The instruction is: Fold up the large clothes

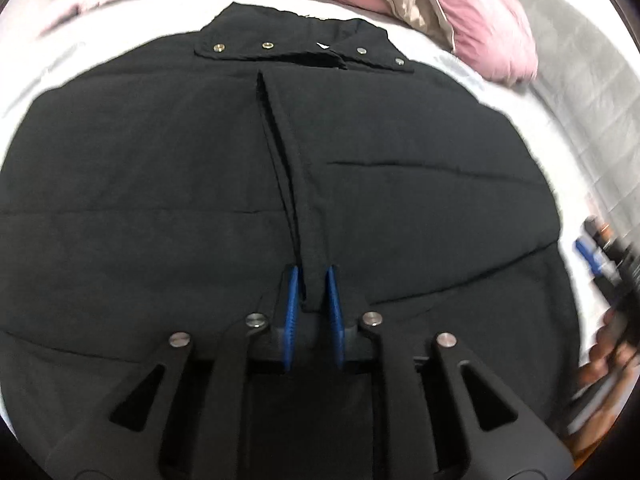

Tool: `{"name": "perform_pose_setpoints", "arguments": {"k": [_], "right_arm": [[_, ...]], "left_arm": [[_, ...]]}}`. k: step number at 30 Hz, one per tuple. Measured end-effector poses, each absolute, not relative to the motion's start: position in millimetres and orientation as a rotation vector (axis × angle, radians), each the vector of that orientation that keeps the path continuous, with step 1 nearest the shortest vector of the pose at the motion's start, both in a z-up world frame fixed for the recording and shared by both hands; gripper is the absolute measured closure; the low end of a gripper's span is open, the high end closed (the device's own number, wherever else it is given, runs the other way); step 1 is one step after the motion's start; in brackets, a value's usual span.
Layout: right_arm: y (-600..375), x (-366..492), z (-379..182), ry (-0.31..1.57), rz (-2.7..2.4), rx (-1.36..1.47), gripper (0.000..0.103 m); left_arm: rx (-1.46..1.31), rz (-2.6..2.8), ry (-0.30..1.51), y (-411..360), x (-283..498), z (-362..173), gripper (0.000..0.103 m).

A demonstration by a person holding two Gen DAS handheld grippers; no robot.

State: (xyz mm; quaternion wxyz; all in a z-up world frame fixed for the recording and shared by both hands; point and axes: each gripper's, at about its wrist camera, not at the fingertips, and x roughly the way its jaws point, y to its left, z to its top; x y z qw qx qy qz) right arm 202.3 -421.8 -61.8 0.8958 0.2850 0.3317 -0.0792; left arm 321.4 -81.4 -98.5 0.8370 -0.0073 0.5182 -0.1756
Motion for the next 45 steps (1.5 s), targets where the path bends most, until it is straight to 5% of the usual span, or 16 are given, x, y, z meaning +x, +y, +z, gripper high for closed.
{"name": "perform_pose_setpoints", "arguments": {"k": [5,8,25,34,45], "right_arm": [[-428.6,180.4,-36.4,0.684,-0.138,0.611,0.039],[-429.5,159.5,-15.4,0.683,-0.101,0.605,0.032],[-434.0,13.1,-15.9,0.946,0.033,0.525,0.022],[-456.3,-39.8,-47.1,1.021,-0.012,0.562,0.022],[-461.3,-52.7,-102.9,1.091,-0.007,0.694,0.022]], "left_arm": [[-0.015,-0.339,1.114,-71.7,289.2,-64.3,0.038],[-0.05,-0.369,1.078,-44.3,253.4,-33.1,0.023],[-0.118,-0.426,1.202,99.7,109.6,6.3,0.007],[-0.281,-0.359,1.284,173.0,71.3,-38.6,0.007],[-0.36,-0.436,1.396,170.0,55.4,-113.5,0.006]]}}
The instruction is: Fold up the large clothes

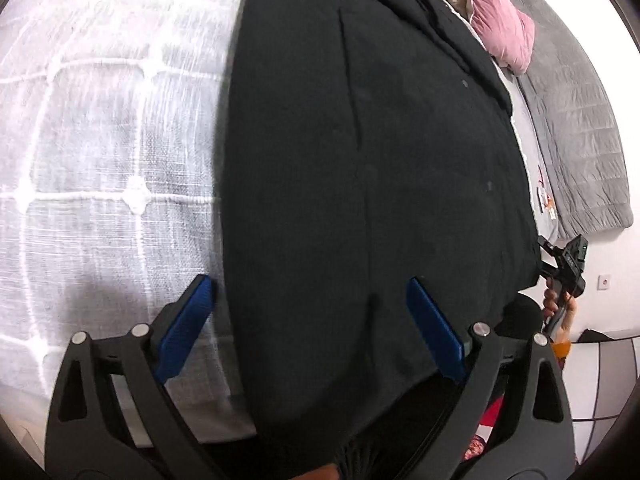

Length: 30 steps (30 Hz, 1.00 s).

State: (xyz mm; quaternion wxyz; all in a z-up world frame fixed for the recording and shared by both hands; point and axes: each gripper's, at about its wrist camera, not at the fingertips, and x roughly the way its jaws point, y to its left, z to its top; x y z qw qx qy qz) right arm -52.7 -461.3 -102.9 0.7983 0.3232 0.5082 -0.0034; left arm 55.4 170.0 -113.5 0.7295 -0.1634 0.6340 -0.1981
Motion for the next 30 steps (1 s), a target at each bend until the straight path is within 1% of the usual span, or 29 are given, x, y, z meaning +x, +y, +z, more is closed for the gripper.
{"name": "perform_pose_setpoints", "arguments": {"k": [1,3,6,12,13,14,15,16,17,18,19,20,21,23,24,26,30], "right_arm": [[-460.6,-52.8,-105.9,1.089,0.0,0.703,0.022],[-459.0,-54.1,-108.2,1.077,-0.001,0.706,0.022],[-458.5,-58.4,-109.1,1.065,0.017,0.742,0.022],[-456.5,-71.5,-115.0,1.038,0.121,0.826,0.022],[-456.0,-73.3,-116.4,1.032,0.16,0.869,0.024],[-455.7,-74.1,-116.4,1.019,0.193,0.921,0.032],[-454.7,-75.8,-117.0,1.003,0.226,0.971,0.038],[-452.4,-76.8,-117.2,0.989,0.264,1.016,0.054],[-449.5,-76.8,-116.4,0.975,0.304,1.052,0.071],[-446.3,-76.3,-114.5,0.966,0.329,1.068,0.078],[-441.4,-75.8,-109.8,0.949,0.356,1.073,0.081],[-437.1,-75.1,-103.3,0.932,0.358,1.061,0.086],[-433.0,-73.8,-96.0,0.913,0.359,1.048,0.087],[-425.9,-73.5,-73.7,0.848,0.362,1.013,0.089],[-421.5,-74.1,-58.8,0.809,0.364,0.98,0.089],[-414.9,-74.7,-28.1,0.729,0.385,0.939,0.092],[-406.4,-77.4,26.1,0.592,0.429,0.895,0.093]], "left_arm": [[-0.385,-0.447,1.392,172.1,55.3,-111.0,0.001],[-0.452,-0.451,1.405,178.7,55.1,-114.0,0.001],[-0.48,-0.472,1.396,182.4,51.7,-113.5,0.001],[-0.389,-0.491,1.431,162.5,47.2,-108.4,0.001],[-0.397,-0.523,1.431,157.5,45.4,-107.3,0.002],[-0.427,-0.571,1.431,154.3,42.7,-107.7,0.006],[-0.462,-0.625,1.439,149.6,39.1,-108.3,0.007],[-0.463,-0.639,1.436,146.5,36.0,-107.4,0.014],[-0.456,-0.653,1.425,142.8,33.2,-105.0,0.037],[-0.478,-0.691,1.417,139.3,30.8,-103.0,0.047],[-0.487,-0.681,1.391,138.7,28.8,-99.8,0.062],[-0.489,-0.665,1.375,139.1,28.9,-97.2,0.088],[-0.506,-0.649,1.346,144.2,28.0,-93.0,0.096],[-0.6,-0.66,1.292,157.8,28.3,-81.8,0.096],[-0.63,-0.669,1.236,165.1,28.0,-69.4,0.096],[-0.639,-0.702,1.099,172.0,22.8,-35.1,0.097],[-0.637,-0.725,0.892,181.2,11.3,24.2,0.097]]}}
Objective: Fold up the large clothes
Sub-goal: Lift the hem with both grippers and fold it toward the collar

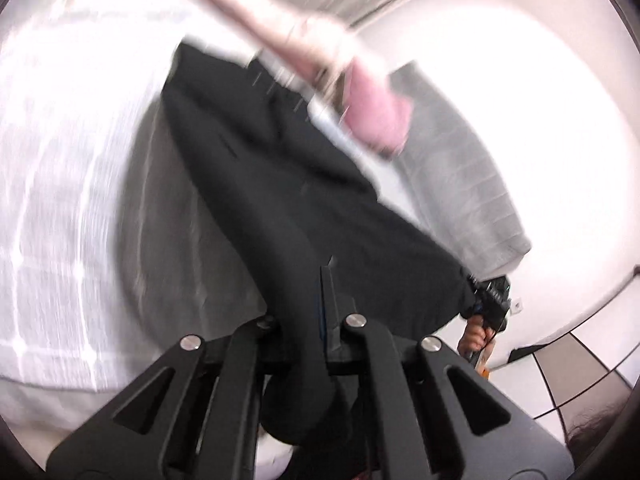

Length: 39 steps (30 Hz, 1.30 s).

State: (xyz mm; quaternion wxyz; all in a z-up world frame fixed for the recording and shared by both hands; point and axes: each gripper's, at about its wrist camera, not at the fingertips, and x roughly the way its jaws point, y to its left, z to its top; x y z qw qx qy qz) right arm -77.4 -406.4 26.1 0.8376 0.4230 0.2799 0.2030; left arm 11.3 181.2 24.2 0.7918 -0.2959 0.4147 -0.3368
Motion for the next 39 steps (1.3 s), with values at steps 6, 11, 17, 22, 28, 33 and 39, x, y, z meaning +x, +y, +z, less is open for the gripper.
{"name": "perform_pose_setpoints", "arguments": {"k": [6,11,17,22,28,33,39], "right_arm": [[-400.9,-99.2,79.4,0.433,0.496,0.876,0.093],[-414.7,-136.4,120.3,0.315,0.506,0.86,0.093],[-433.9,-151.8,144.4,0.268,0.474,0.85,0.093],[-432.2,-87.6,99.7,0.421,0.358,0.905,0.093],[-430.8,-15.6,63.6,0.489,0.198,0.901,0.093],[-422.5,69.4,34.8,0.559,0.048,0.847,0.093],[-429.2,138.4,-37.9,0.687,-0.1,0.848,0.092]], "left_arm": [[-0.661,-0.805,0.663,205.5,-25.9,91.0,0.097],[-0.652,-0.868,0.494,237.2,-64.6,141.2,0.097],[-0.64,-0.823,0.469,238.7,-53.2,132.9,0.095],[-0.655,-0.664,0.596,229.8,-1.6,90.6,0.095],[-0.578,-0.507,0.622,199.8,87.5,74.5,0.095],[-0.519,-0.361,0.674,172.1,162.0,38.4,0.094],[-0.499,-0.231,0.795,161.7,215.5,-41.5,0.089]]}}
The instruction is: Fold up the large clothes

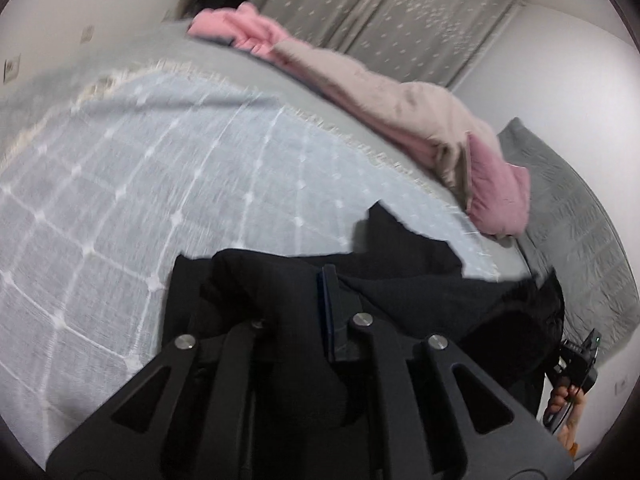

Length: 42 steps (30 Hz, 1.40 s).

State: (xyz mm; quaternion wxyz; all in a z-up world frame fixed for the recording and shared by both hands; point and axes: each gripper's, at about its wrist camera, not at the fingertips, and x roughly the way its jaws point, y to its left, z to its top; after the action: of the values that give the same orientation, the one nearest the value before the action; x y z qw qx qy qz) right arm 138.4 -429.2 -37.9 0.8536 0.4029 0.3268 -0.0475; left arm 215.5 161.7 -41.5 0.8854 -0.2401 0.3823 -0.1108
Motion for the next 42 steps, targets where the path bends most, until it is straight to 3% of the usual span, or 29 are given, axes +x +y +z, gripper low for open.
{"name": "perform_pose_setpoints", "arguments": {"k": [3,6,10,11,14,19,25,29,39,42], "right_arm": [[-430.6,149.5,-90.4,0.749,-0.122,0.837,0.088],[-438.0,156.2,-96.1,0.808,-0.097,0.87,0.083],[-440.2,140.0,-62.1,0.71,-0.052,0.814,0.062],[-434.5,135.1,-52.7,0.694,-0.063,0.759,0.055],[-408.1,122.3,-23.7,0.655,-0.063,0.572,0.048],[-350.2,108.1,11.4,0.628,0.053,0.303,0.039],[-246.9,126.3,-39.6,1.03,0.52,0.07,0.039],[-204.4,138.7,-71.7,1.117,0.498,-0.162,0.039],[-319.1,252.1,-91.7,0.998,0.056,0.032,0.039],[-358.2,265.6,-88.4,0.976,-0.073,0.036,0.04]], "left_arm": [[-0.607,-0.185,0.896,171.4,224.0,-80.0,0.078],[-0.673,-0.18,0.88,178.9,220.4,-65.8,0.06],[-0.626,-0.125,0.718,182.8,190.7,-23.0,0.017],[-0.601,-0.112,0.669,182.4,183.9,-15.0,0.016],[-0.49,-0.141,0.597,169.1,161.1,7.6,0.015],[-0.287,-0.378,0.708,111.8,159.0,2.5,0.015],[-0.103,-0.752,1.024,29.6,157.9,-51.5,0.015],[0.171,-0.658,0.965,-1.4,168.5,-82.8,0.015],[0.243,-0.252,0.93,72.0,292.2,-88.3,0.014],[0.223,-0.067,0.936,114.8,321.3,-87.1,0.007]]}}
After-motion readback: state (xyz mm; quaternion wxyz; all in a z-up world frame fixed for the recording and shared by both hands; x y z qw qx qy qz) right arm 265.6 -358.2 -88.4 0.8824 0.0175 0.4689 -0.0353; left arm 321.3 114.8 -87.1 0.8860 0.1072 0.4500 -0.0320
